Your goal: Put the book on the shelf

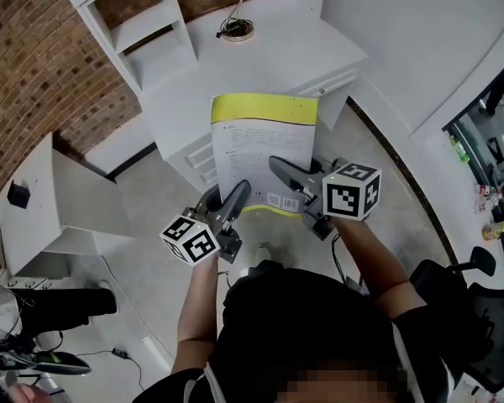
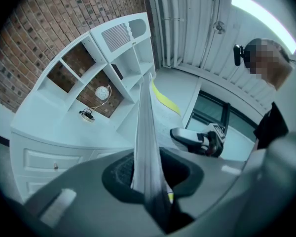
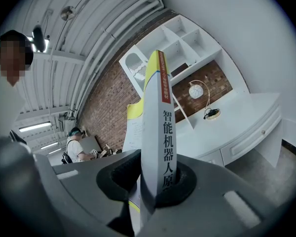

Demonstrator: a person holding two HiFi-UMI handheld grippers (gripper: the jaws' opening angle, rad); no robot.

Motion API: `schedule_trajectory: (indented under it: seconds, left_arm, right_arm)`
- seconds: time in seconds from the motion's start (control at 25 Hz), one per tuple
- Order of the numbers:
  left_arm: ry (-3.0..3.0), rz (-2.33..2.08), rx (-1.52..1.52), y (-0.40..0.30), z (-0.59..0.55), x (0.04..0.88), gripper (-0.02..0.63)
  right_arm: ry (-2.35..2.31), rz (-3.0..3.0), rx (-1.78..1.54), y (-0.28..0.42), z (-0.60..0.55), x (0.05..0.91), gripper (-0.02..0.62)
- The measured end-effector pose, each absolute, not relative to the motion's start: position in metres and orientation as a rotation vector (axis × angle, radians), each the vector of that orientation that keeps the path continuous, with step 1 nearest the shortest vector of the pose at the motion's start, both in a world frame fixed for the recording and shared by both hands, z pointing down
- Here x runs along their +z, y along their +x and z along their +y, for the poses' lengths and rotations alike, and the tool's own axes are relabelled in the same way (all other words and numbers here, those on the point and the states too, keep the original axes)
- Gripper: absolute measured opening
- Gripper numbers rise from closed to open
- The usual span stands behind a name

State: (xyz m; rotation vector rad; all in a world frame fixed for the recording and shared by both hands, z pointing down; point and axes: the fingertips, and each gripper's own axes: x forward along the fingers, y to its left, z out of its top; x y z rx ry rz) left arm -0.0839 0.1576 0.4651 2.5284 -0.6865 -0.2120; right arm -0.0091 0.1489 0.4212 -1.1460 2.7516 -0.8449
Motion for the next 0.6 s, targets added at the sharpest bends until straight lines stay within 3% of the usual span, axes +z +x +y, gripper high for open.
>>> schedule_trajectory:
  seconds: [0.6]
  left_arm:
    - [2.544,-0.673,-0.198,-0.117,0.067,0.471,0.084]
  right_arm:
    - [-1.162,2.761,-0.809,-0.044,0.061,0.425,0.069]
